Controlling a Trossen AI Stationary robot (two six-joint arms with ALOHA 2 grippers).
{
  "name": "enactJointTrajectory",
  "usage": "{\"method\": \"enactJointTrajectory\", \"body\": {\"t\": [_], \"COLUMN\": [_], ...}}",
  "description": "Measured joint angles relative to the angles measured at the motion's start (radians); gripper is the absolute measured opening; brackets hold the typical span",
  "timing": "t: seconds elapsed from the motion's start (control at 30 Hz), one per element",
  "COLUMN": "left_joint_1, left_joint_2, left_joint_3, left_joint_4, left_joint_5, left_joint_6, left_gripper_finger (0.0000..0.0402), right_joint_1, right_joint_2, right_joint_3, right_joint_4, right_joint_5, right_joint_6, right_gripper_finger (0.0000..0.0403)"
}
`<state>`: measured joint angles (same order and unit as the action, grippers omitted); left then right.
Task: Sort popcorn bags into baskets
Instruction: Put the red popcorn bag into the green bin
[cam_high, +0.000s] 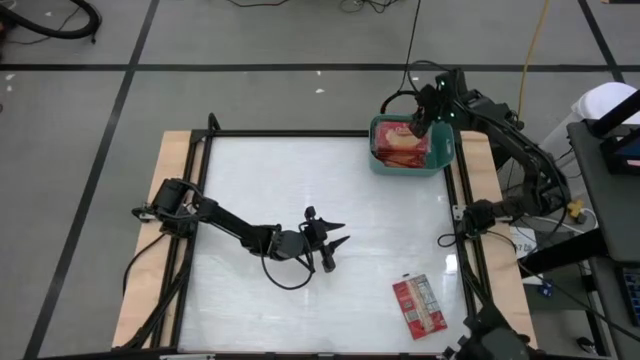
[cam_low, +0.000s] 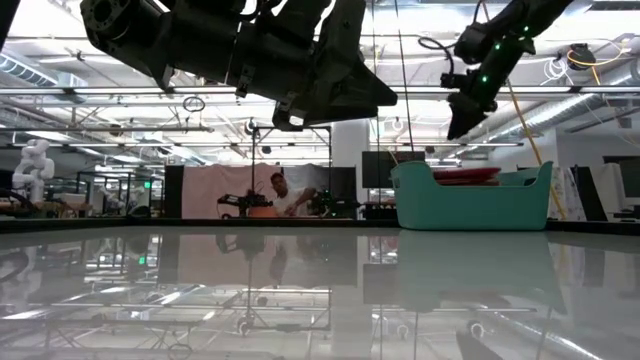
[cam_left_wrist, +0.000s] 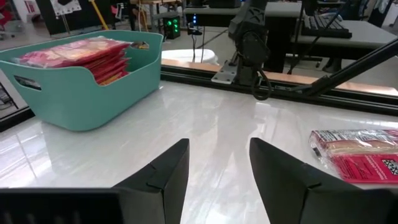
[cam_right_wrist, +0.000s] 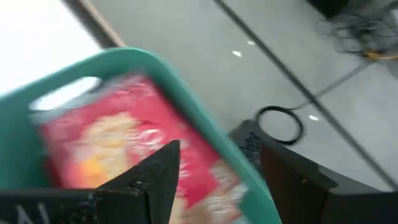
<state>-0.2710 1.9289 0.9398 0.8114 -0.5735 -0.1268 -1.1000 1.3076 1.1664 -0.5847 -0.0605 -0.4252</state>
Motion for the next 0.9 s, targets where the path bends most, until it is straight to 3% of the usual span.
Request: {"method": "enactJointTrajectory", "body": {"t": [0.17, 0.4, 0.67, 0.9], "left_joint_1": [0.000, -0.002, 0.009, 0.035], "left_joint_2": [0.000, 0.000, 0.000, 0.000], "left_joint_3": [0.000, 0.000, 0.000, 0.000], "left_joint_4": [0.000, 0.000, 0.000, 0.000], "left_joint_5": [0.000, 0.045, 0.050, 0.050], "left_joint_6": [0.000, -0.007, 0.043, 0.087], "left_gripper_finger": [0.0163, 0.0161, 0.0161, 0.0161], "right_joint_1": [0.042, 0.134, 0.206, 0.206], "right_joint_2": [-0.035, -0.060, -0.154, -0.167], "right_joint_3": [-0.005, -0.138, -0.280, -0.403], "right_joint_4": [-0.116, -0.182, -0.083, -0.029], "right_joint_5": [-0.098, -0.180, -0.104, -0.079], "right_joint_6": [0.069, 0.106, 0.150, 0.170], "right_gripper_finger": [0.0202, 0.0143, 0.0060, 0.0014]}}
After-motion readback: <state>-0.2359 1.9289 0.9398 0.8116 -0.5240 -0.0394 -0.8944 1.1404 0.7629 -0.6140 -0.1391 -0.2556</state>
